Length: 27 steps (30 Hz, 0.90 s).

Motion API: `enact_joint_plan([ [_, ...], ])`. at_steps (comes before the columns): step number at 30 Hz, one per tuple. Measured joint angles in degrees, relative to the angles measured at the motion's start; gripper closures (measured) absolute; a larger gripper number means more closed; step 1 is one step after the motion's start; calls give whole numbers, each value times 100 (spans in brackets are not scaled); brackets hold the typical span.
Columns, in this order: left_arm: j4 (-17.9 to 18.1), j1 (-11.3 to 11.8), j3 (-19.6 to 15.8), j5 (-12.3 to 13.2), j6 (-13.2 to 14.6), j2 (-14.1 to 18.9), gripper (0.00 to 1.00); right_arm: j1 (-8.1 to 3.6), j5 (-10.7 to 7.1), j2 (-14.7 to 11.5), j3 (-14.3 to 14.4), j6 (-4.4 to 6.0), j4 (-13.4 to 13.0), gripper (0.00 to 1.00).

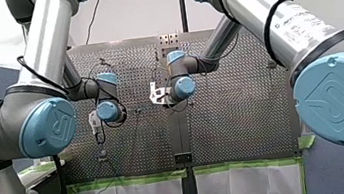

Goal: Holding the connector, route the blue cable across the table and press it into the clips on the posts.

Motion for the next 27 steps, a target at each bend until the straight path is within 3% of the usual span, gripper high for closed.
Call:
enact_joint_plan([
  [6, -97, 0, -75, -22, -18, 255, 100, 26, 40, -156, -8, -4, 184, 100],
  [13, -97, 0, -211, -63, -6, 317, 100, 83, 86, -184, 13, -21, 380, 100],
  [20, 27, 0, -295, -51, -57, 314, 100, 120, 115, -184, 128, -18, 405, 100],
  [27, 347, 0, -288, 127, -215, 235, 100, 87, 105, -122, 151, 39, 365, 100],
])
